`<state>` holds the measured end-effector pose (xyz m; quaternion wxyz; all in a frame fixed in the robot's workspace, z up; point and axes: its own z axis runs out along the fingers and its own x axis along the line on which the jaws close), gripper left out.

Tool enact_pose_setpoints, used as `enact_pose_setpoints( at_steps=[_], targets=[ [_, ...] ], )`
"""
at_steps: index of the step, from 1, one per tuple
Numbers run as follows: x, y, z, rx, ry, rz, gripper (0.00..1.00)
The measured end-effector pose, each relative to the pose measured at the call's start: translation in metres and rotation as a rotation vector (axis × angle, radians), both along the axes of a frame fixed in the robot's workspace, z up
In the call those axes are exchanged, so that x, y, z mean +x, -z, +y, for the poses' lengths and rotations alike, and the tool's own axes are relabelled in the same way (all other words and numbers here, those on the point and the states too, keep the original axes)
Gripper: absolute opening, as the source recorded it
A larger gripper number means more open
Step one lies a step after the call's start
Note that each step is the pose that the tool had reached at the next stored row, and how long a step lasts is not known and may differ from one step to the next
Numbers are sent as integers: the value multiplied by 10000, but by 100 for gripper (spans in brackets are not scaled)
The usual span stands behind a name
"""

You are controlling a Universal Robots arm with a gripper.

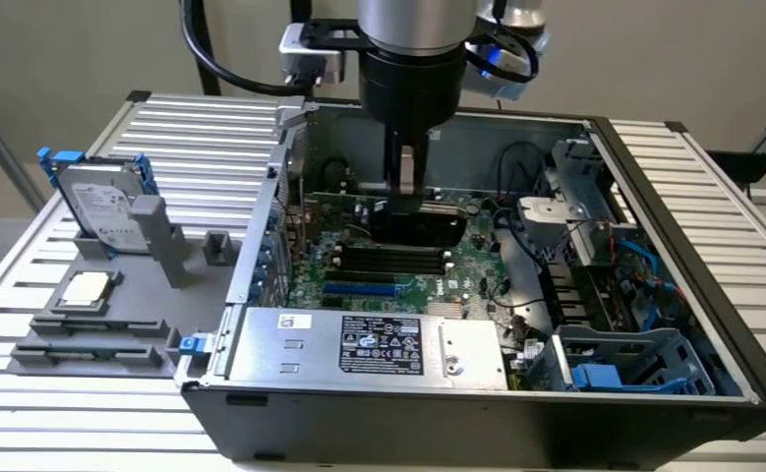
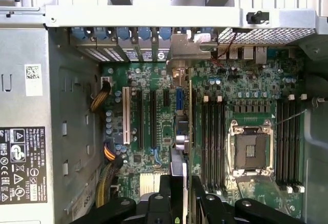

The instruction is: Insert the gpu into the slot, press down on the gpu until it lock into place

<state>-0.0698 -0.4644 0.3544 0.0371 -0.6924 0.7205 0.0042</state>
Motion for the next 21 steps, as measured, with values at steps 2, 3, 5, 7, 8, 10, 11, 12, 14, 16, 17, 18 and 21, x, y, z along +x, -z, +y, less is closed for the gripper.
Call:
enact_pose_setpoints(
  at_steps=[2,3,5,7,8,10,11,12,14,16,17,18,21],
  targets=[
    [-19,37,0,1,0,-1,26],
    [-31,56,0,1,0,-1,26],
    [-56,91,0,-1,0,0,26],
    [-77,128,0,-1,0,-1,26],
    [-85,146,0,0,0,-1,26],
    [-90,182,0,1,-1,-2,26],
    [-91,201,1,0,-1,-2,26],
    [-93,219,1,0,-1,-2,26],
    [-94,256,2,1,-1,-2,26],
    [-97,291,4,1,0,-2,26],
    [-98,309,6,0,0,-1,26],
    [-100,328,8,1,0,-2,26],
    [-106,383,17,1,0,-2,26]
  ],
)
